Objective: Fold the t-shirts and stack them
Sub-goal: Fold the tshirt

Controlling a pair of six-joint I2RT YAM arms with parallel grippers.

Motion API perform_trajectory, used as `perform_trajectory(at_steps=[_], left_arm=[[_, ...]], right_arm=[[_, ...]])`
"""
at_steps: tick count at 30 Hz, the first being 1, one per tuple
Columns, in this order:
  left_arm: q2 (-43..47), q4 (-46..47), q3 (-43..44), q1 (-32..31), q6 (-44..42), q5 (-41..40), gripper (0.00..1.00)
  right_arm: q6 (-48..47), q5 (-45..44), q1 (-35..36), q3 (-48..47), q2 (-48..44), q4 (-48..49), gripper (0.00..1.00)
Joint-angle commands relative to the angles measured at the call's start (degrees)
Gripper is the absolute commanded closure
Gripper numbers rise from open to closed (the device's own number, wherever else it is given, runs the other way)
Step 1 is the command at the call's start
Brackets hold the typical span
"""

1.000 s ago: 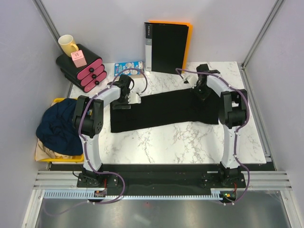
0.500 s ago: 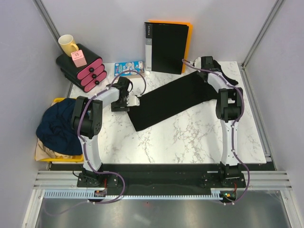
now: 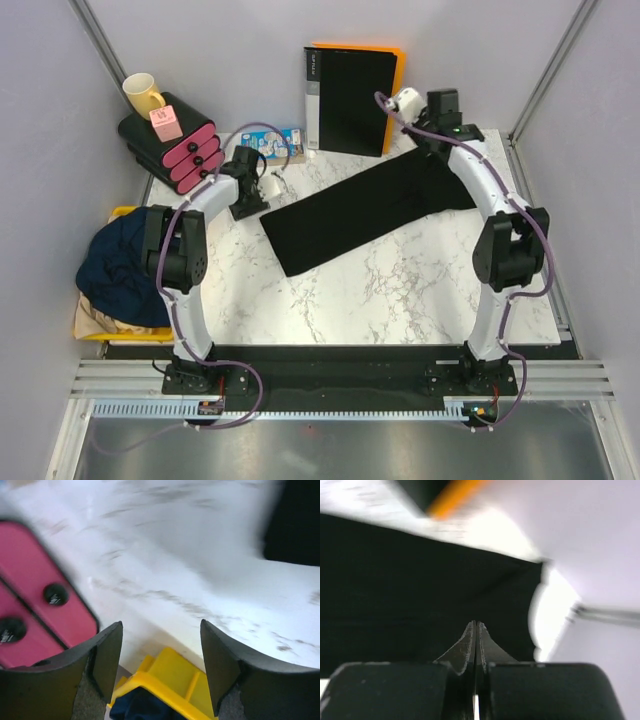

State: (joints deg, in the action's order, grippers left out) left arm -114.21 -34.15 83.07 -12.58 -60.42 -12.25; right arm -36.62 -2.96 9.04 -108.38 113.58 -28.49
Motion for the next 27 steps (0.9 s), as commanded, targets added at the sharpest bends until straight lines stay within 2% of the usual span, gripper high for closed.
perform_trajectory(at_steps=[1,3,12,20,27], left_arm=[[4.87,6.55,5.88,5.36,16.99,1.88,0.3],[5.93,6.99,5.09,7.21,19.89,3.72,0.3],[14.71,11.91,-4.22,9.24,20.52,5.31,0.26],[16.48,12.36,-5.2,9.59,20.61,6.71,0.26],[16.65,12.53,-3.97,9.5,15.69,9.08,0.26]], right_arm=[[0.94,11.04,8.08,3.61,7.18,-9.83,1.0],[2.16,12.62,10.11,3.18,9.71,-8.95,1.0],[6.3,15.7,18.11,-6.67,19.31,-8.07,1.0],[5.51,14.48,22.78,-1.49,20.37,-8.77,1.0],[3.75,13.25,22.78,11.84,13.26,-11.23,1.0]])
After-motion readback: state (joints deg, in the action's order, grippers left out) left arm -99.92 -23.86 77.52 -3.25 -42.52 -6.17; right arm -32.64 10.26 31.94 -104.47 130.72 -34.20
